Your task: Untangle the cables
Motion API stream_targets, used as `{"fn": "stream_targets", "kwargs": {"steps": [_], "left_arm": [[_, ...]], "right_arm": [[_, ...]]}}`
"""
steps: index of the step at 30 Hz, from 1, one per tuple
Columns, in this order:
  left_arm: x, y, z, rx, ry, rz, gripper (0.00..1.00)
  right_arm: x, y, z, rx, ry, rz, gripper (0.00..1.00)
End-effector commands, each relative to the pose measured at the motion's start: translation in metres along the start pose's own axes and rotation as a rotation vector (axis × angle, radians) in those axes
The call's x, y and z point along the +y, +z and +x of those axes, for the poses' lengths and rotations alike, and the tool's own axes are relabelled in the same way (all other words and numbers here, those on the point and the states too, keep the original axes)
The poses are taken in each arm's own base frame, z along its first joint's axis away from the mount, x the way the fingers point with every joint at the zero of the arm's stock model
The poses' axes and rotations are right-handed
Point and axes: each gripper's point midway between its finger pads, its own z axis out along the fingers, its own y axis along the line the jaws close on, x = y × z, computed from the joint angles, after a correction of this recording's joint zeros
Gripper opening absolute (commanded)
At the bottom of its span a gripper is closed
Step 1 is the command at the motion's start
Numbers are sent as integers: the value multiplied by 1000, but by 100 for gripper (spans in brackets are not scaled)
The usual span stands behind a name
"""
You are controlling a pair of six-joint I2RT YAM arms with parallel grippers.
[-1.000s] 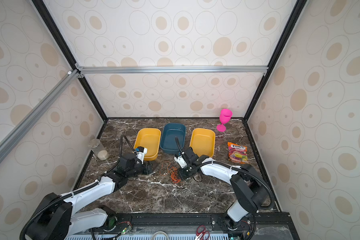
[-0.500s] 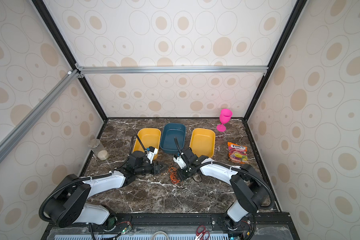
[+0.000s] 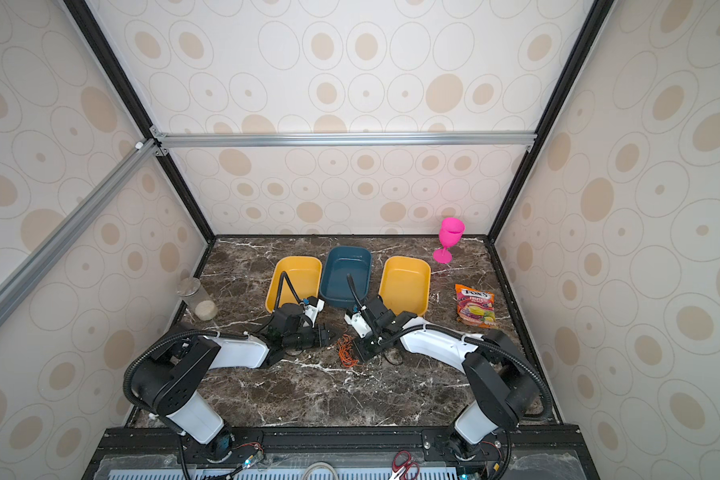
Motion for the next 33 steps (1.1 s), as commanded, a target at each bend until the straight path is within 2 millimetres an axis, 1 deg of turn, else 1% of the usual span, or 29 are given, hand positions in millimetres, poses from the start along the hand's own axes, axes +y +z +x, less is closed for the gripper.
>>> {"fn": "stream_targets", "kwargs": {"steps": [1,5,9,13,20,21,24,29,33], "left_arm": [[-6,3,-15,-51,-2,-8,32],[-6,3,-16,-58,-12,-6,30],[-13,0,-19,-70,-14,19,31],[-24,-5,-24,-83,-11,51,34],[-32,-10,-34,-116,-17,53,39],[-32,-10,-34,-111,-12,48,39],[-23,-5,-28,-83,-16,18,39],[-11,4,-15,-55,-40,11,36],[-4,9,-11,-36,-44,-11,34]], "right_arm": [[4,-4,-3,-28,-36,-3,4],[4,-2,-2,-20,-40,-2,4],[2,0,-1,-17,-39,0,4],[0,4,3,-10,-28,1,4],[0,5,4,-13,-29,1,4],[0,5,5,-11,-30,0,4],[2,3,3,-23,-36,-4,4],[7,0,-1,-37,-57,-27,4],[14,-2,-2,-49,-71,-52,4]]}}
